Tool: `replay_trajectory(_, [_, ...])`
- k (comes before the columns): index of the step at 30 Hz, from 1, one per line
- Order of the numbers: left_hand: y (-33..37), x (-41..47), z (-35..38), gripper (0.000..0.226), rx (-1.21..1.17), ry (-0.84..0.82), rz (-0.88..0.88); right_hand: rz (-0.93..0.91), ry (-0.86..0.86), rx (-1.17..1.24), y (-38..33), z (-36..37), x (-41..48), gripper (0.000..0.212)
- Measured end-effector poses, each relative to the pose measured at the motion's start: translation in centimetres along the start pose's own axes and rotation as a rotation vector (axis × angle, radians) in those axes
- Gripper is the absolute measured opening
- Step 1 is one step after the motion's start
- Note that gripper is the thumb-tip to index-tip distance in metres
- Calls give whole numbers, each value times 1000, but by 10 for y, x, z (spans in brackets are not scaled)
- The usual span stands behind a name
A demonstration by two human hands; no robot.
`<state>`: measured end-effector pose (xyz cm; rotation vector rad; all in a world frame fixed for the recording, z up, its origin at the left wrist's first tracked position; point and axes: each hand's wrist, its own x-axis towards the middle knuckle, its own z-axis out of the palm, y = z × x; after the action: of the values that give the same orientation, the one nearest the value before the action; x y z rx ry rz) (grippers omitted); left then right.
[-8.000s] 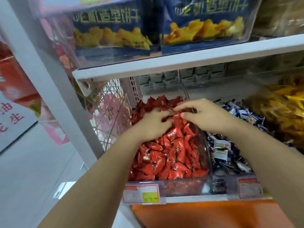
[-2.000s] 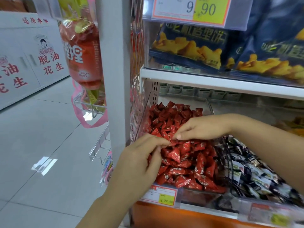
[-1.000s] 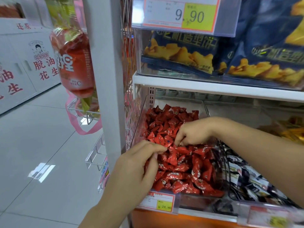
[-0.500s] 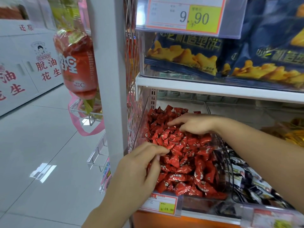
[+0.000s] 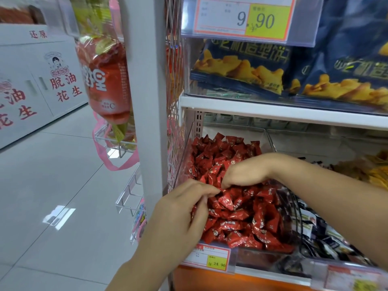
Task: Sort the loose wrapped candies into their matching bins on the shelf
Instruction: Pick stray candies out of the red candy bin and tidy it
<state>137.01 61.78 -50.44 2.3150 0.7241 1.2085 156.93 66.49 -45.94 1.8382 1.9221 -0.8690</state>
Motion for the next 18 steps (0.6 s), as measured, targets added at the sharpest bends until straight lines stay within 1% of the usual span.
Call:
replay_trajectory(1, [0,0,0,26,-3,-1,1,27,-9,11,-1,0,1,35])
replay_trajectory(4, [0,1,0,27,-6,-6,4,-29,35,-94,-2,-3,6,32])
replay_trajectory(6, [0,1,0,27,-3,-7,2,-1,44,-48,2,-2,9,38])
replay_trajectory(8, [0,0,0,27,-5,-6,-4,45,27,47,4,1,8,45])
replay_trajectory(11, [1,0,0,27,-4,0,-5,42,47,55,10,3,6,60])
replay_trajectory(18, [0,0,0,26,-10,-2,5,-53,206,122,18,-3,1,45])
